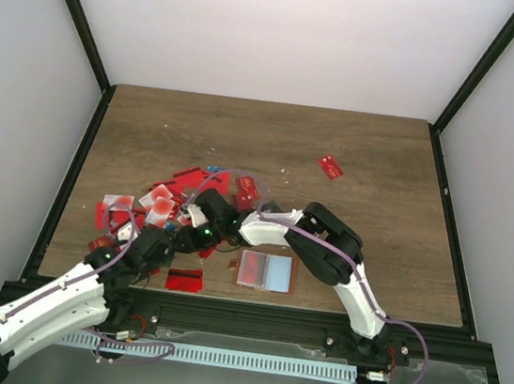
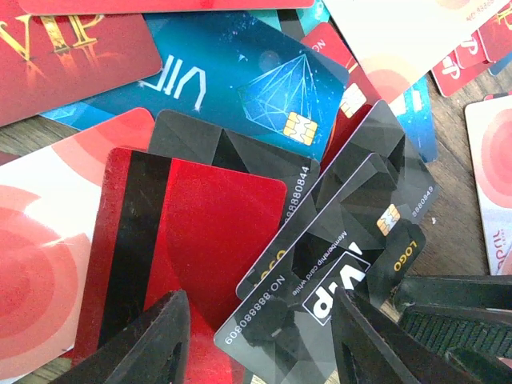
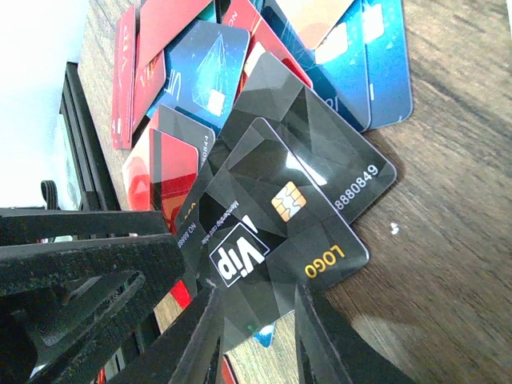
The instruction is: Put the credit cards into the card holder
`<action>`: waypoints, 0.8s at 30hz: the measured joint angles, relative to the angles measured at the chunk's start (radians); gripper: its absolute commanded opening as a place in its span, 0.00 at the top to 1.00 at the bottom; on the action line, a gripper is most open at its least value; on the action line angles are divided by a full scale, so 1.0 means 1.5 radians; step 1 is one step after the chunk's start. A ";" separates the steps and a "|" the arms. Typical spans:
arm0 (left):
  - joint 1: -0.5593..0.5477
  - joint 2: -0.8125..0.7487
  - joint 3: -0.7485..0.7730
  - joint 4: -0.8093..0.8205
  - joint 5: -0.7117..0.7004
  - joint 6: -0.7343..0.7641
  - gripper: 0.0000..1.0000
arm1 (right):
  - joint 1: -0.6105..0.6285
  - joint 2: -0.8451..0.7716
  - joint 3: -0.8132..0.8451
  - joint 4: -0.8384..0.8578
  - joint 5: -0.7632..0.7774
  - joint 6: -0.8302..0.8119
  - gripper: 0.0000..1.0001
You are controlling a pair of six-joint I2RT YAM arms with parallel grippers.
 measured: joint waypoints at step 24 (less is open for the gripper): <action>0.020 0.002 -0.033 0.162 0.057 0.076 0.44 | -0.022 -0.010 -0.042 0.050 0.002 -0.008 0.77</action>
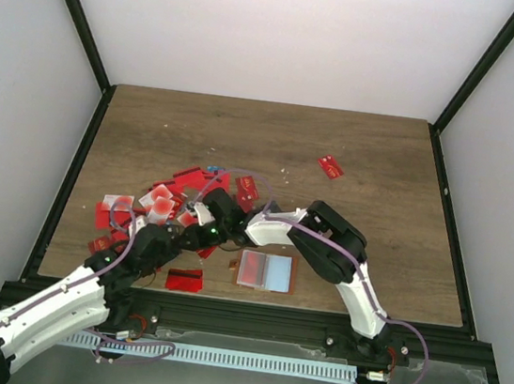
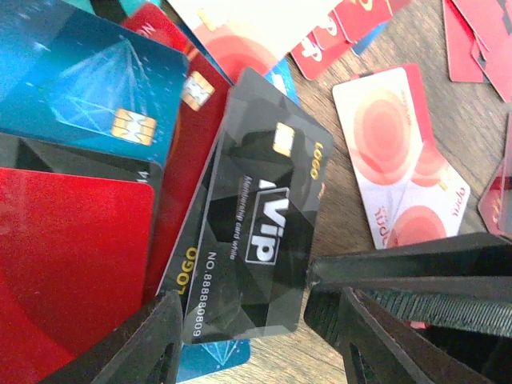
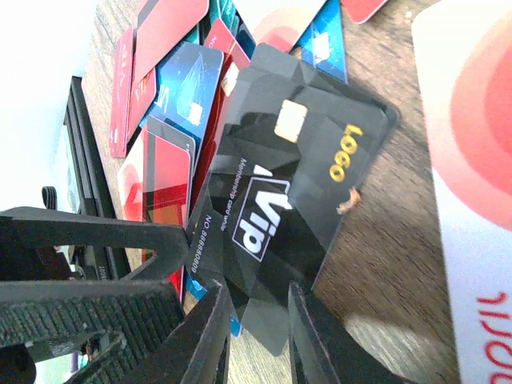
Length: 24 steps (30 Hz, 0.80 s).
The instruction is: Put the credit cards into the card holder
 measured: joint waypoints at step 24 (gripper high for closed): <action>0.003 -0.046 -0.076 0.165 0.046 0.068 0.62 | -0.032 -0.028 -0.069 0.056 -0.006 0.043 0.81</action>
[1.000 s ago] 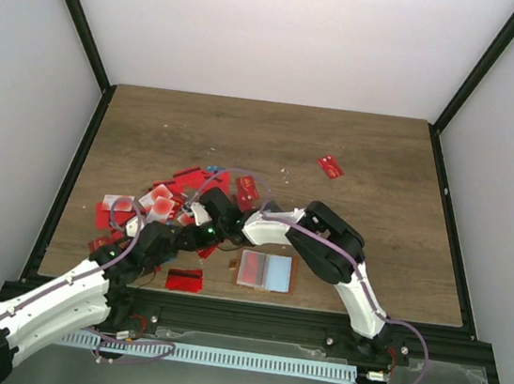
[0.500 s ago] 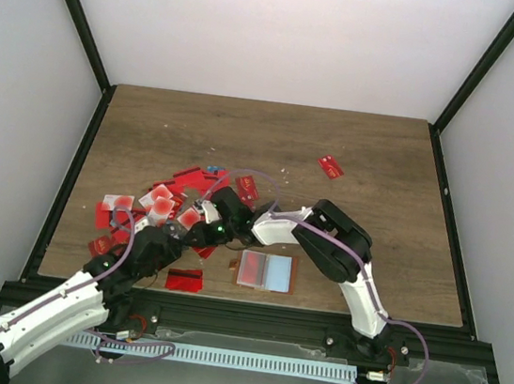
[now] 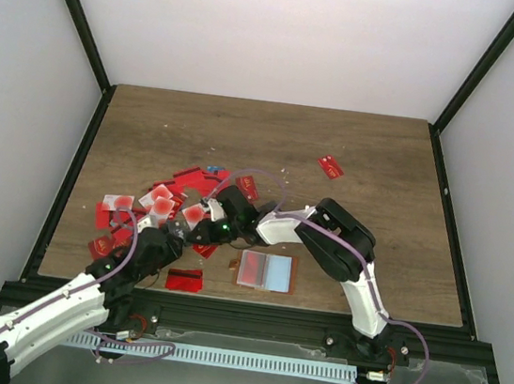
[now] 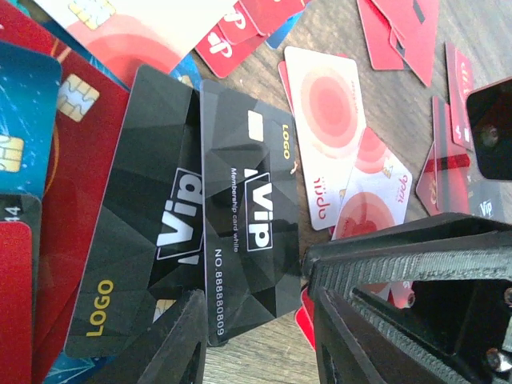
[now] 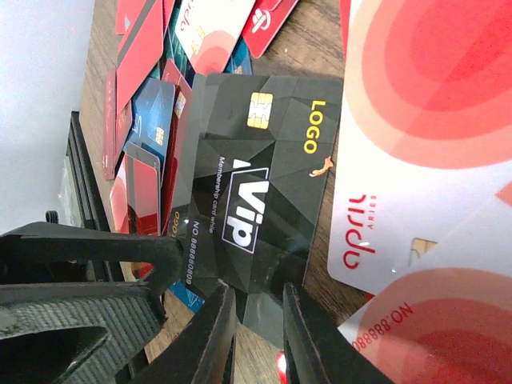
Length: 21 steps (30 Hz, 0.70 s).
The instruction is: Put the credit cards into the card holder
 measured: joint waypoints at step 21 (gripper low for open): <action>-0.002 0.008 -0.028 0.160 0.062 0.034 0.72 | -0.006 -0.007 -0.033 0.029 -0.035 0.031 0.84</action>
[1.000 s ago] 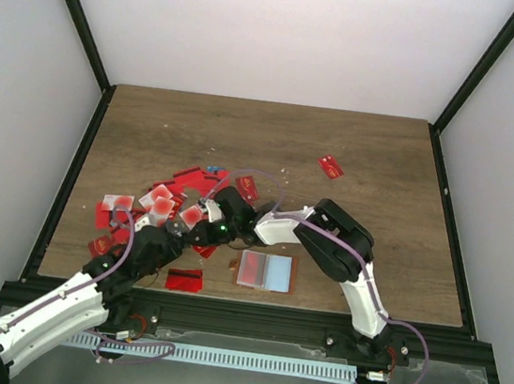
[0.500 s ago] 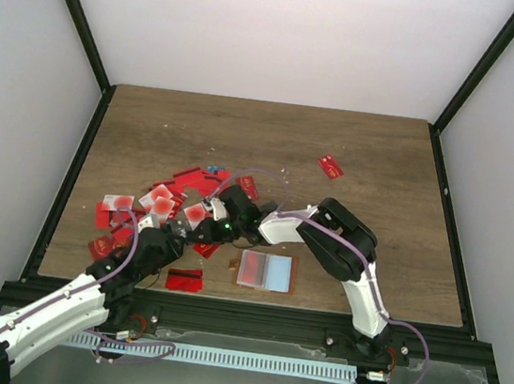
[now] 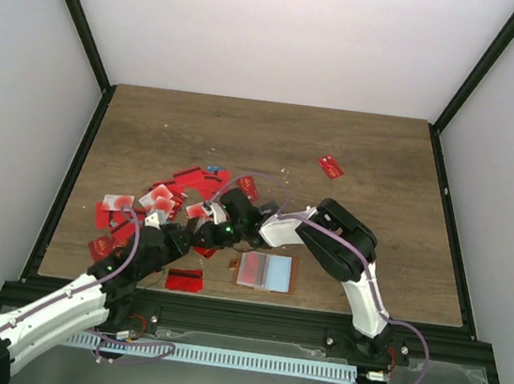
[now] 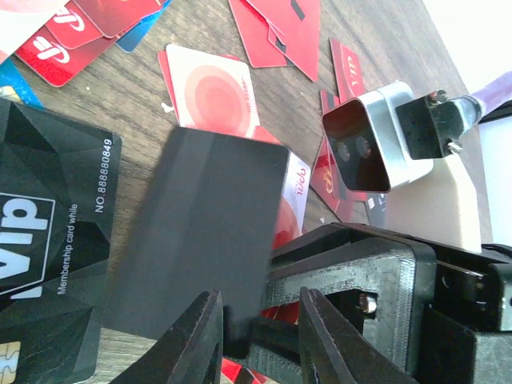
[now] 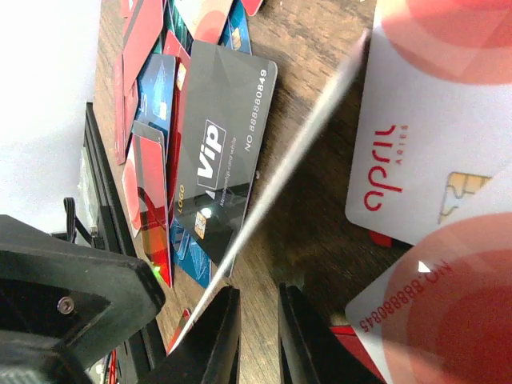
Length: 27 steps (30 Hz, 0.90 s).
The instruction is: Put the credit cards into the card holder
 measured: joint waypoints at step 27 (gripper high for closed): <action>0.062 0.095 0.117 -0.182 -0.110 0.015 0.33 | -0.011 -0.031 -0.018 -0.033 0.034 0.003 0.81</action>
